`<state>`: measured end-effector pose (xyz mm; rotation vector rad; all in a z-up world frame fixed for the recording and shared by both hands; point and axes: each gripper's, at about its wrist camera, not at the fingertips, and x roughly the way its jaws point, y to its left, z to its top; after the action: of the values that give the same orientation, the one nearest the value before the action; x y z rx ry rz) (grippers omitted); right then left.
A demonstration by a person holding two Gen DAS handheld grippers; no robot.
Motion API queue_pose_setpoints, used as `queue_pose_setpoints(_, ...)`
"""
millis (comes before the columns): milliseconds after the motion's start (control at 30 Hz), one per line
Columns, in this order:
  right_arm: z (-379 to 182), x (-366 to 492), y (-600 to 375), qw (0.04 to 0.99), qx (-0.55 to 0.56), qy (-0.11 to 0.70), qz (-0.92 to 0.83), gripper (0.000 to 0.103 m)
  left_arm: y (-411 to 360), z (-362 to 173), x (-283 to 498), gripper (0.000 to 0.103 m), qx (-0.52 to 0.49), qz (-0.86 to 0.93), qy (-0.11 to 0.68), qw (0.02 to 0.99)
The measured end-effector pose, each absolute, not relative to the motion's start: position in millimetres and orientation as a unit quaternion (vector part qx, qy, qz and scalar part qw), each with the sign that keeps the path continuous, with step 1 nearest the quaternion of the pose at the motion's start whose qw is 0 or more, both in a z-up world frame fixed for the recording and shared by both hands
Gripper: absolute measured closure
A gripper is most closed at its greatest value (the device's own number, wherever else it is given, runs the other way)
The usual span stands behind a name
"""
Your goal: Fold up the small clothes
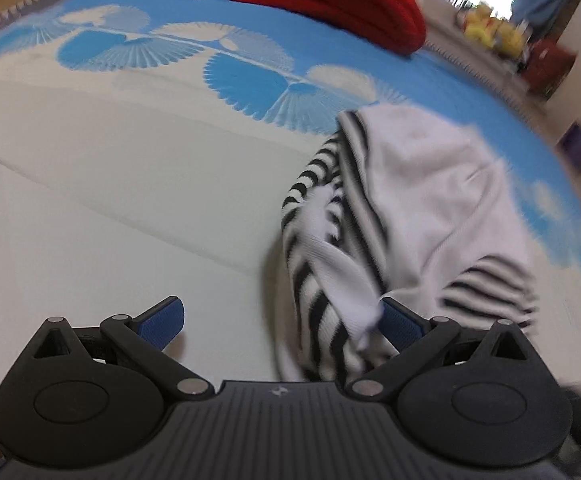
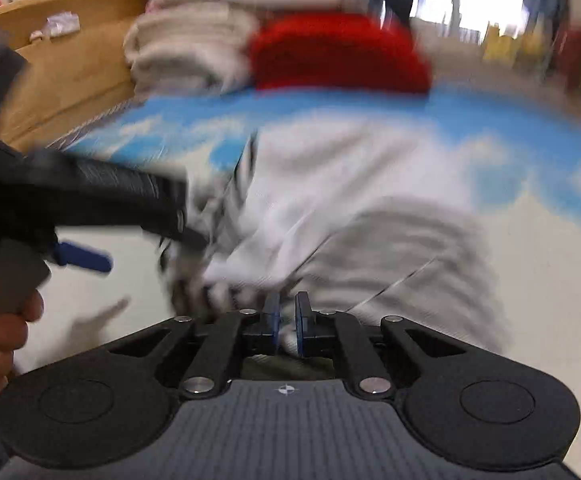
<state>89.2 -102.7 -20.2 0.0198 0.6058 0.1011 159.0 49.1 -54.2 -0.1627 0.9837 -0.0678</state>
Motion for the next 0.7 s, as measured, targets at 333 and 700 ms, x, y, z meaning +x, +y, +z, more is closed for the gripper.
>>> queue_pose_setpoints(333,-38,71,-113,0.942,-0.007,0.334,0.018,0.071,77,-72,164,0.0,-0.111,0.035,0.514,0.85)
queue_pose_setpoints(700,14,-35,-120,0.96,-0.047,0.274,0.035,0.025,73,-30,49,0.0,-0.056,0.0,0.462,0.885)
